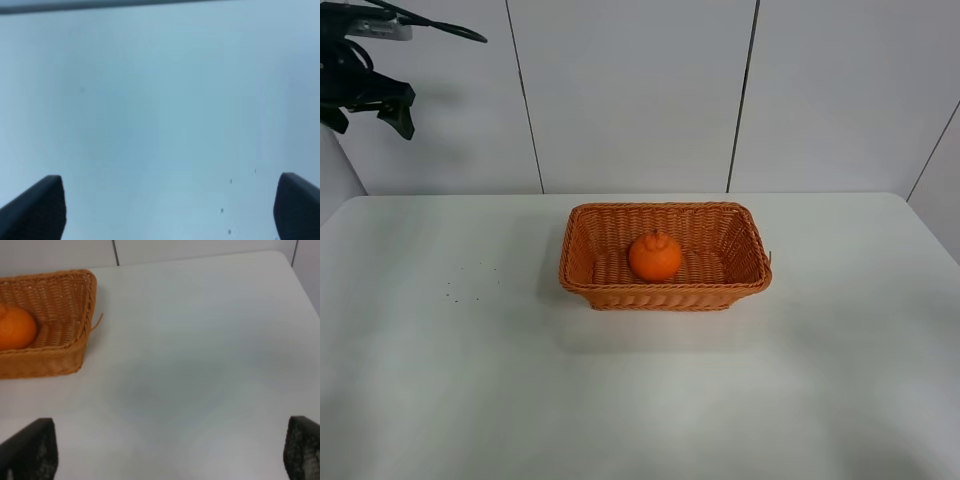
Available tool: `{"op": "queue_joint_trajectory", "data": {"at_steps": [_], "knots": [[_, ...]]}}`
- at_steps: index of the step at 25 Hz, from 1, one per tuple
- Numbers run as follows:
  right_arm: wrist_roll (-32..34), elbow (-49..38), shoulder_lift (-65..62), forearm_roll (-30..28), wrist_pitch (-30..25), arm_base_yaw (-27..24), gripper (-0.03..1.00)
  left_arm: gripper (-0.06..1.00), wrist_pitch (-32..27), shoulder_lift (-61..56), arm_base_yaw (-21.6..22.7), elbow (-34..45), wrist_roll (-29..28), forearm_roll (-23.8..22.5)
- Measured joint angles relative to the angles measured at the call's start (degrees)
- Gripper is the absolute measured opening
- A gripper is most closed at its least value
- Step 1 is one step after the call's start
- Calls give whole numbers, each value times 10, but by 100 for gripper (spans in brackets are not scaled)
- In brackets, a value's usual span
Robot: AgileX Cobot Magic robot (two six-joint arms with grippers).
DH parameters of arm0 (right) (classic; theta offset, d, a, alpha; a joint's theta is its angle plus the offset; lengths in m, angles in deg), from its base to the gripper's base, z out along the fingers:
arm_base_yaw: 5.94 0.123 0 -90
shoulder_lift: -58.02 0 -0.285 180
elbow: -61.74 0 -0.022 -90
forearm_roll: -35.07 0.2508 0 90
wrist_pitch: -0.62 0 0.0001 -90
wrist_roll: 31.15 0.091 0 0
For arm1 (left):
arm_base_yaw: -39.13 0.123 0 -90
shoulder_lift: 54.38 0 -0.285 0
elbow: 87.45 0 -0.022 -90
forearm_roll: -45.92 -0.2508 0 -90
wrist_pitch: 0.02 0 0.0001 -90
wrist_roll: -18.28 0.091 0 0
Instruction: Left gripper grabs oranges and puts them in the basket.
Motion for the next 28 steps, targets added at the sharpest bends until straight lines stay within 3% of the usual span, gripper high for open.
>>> {"op": "queue_joint_trajectory", "data": {"at_steps": [11,28], "knots": [[0,0,0,0,0,0,69,93,75,-207,2,206,7,5],[0,0,0,0,0,0,69,93,102,-597,2,504,13,4]]}}
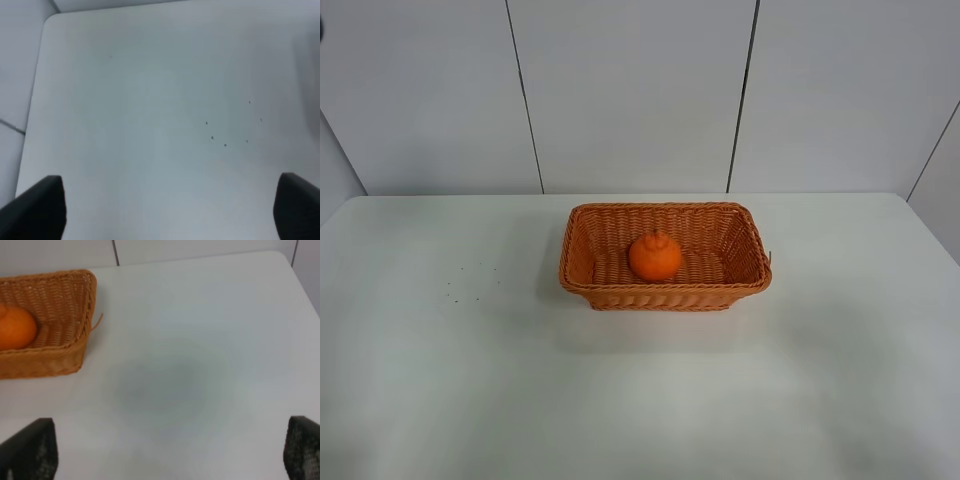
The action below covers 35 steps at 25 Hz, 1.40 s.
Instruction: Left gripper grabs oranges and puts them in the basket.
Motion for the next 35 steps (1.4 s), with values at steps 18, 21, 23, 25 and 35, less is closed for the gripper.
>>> {"op": "queue_joint_trajectory", "data": {"at_steps": [18,21,23,25,35], "knots": [[0,0,0,0,0,0,69,89,-49,-365,0,255,-71,19],[0,0,0,0,0,0,69,86,-54,-401,0,282,-71,19],[0,0,0,0,0,0,69,85,-65,-418,0,299,-71,19],[0,0,0,0,0,0,69,85,-75,-433,0,312,-71,19],[0,0,0,0,0,0,69,84,-104,-450,0,340,-71,19]]}}
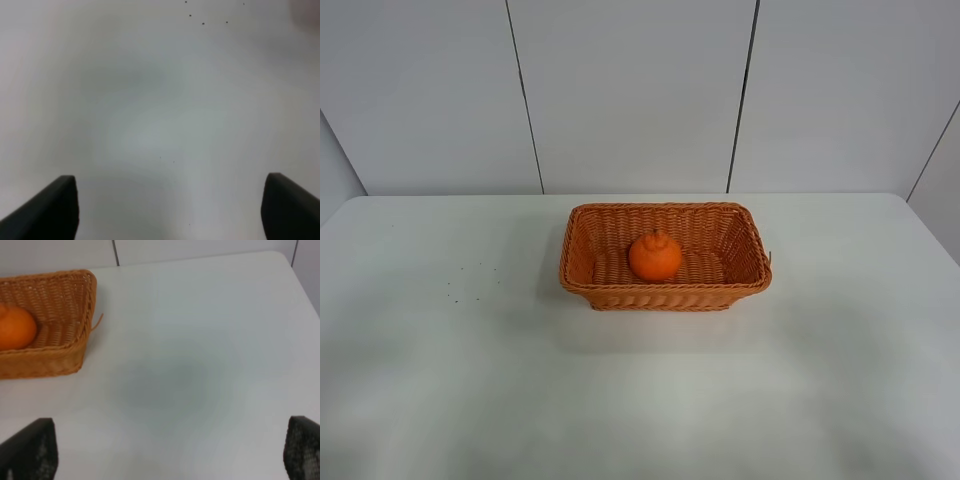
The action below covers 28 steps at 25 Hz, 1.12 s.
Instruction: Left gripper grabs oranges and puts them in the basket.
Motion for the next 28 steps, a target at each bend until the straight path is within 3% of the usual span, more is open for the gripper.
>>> {"op": "queue_joint_trajectory", "data": {"at_steps": [11,28], "knots": [[0,0,0,0,0,0,69,84,0,-91,0,1,0,-1],[0,0,0,0,0,0,69,84,0,-94,0,1,0,-2]]}}
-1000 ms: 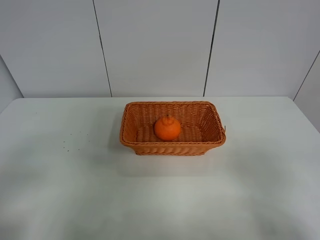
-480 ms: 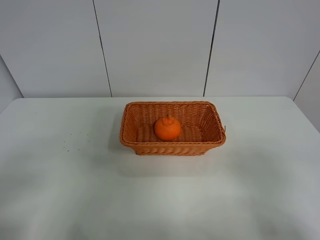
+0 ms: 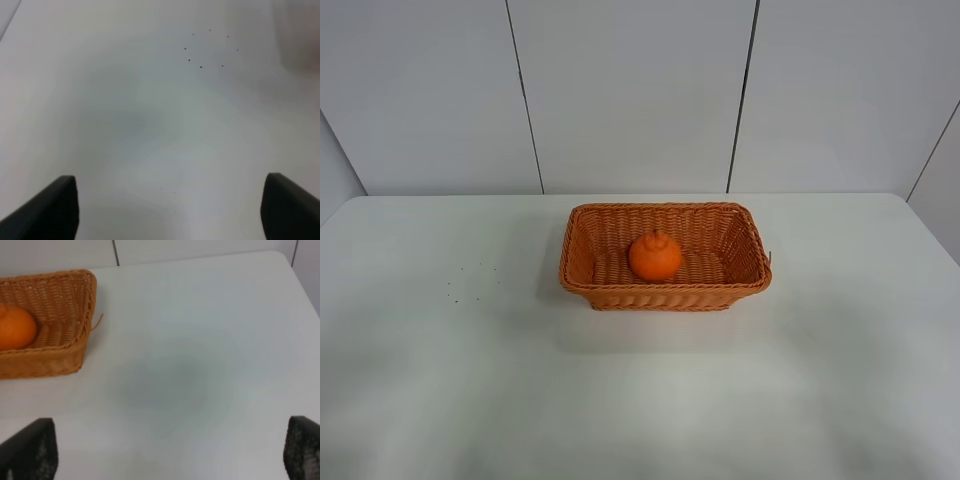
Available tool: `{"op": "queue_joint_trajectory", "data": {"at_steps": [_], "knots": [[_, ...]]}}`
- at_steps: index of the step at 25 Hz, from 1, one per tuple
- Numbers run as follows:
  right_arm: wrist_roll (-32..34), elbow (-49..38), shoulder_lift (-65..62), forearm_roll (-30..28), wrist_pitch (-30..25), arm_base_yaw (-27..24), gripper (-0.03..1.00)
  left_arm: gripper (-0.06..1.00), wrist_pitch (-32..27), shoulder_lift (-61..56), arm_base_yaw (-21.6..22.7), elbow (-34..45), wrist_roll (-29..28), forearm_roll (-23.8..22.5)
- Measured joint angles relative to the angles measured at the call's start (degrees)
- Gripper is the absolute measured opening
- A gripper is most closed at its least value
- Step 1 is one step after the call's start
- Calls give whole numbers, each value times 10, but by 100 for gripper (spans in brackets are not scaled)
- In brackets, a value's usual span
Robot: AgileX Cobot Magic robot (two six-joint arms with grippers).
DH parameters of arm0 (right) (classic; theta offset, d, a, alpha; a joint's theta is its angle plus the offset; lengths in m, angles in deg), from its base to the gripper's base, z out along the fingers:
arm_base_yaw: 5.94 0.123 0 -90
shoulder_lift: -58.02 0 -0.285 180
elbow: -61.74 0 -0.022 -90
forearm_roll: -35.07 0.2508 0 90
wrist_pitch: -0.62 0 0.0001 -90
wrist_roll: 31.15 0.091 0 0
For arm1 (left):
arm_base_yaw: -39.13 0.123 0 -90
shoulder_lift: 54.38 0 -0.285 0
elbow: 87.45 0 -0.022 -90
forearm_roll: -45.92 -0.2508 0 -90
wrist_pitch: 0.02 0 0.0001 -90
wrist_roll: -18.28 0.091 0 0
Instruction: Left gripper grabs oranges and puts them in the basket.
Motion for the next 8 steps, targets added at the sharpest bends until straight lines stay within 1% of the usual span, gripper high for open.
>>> {"op": "queue_joint_trajectory", "data": {"at_steps": [8], "knots": [[0,0,0,0,0,0,69,84,0,0,0,0,0,0]]}}
